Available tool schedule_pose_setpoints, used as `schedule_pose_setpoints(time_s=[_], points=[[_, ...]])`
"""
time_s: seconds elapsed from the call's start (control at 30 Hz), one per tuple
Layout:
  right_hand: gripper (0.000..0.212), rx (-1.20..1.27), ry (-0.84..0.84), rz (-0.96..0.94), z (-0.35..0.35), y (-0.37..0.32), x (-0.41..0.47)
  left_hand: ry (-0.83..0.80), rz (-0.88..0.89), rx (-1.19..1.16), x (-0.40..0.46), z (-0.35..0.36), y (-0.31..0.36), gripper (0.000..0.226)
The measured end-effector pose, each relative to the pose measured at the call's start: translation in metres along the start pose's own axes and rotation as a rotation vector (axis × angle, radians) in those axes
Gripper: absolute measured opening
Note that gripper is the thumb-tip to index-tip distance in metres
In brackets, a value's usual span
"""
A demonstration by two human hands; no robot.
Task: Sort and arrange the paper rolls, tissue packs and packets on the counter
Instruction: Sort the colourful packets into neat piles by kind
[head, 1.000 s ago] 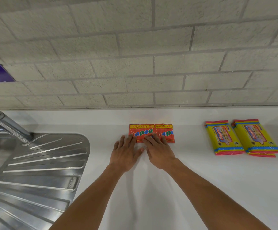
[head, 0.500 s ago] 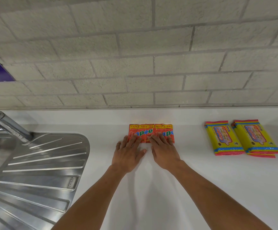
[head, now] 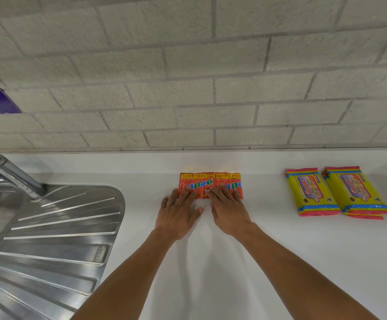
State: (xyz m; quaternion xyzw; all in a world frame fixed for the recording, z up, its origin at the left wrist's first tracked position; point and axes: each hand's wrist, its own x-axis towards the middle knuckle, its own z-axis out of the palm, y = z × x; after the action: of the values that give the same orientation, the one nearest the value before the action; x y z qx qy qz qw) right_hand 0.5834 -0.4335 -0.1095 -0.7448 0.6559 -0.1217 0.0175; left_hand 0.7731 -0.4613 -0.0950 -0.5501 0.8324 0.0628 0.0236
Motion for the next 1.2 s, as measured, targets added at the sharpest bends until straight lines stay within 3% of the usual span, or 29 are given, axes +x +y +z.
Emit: schedule_pose_setpoints(time_s=[0.9,1.2], points=[[0.051,0.138,-0.061,0.107,-0.019,0.011,-0.022,0.048,-0.032,-0.083,-0.025,-0.007,0.012,0.068],[0.049,0.209,0.043,0.156,-0.066,0.017,-0.079,0.195,0.019,-0.191,-0.069,-0.035,0.045,0.065]])
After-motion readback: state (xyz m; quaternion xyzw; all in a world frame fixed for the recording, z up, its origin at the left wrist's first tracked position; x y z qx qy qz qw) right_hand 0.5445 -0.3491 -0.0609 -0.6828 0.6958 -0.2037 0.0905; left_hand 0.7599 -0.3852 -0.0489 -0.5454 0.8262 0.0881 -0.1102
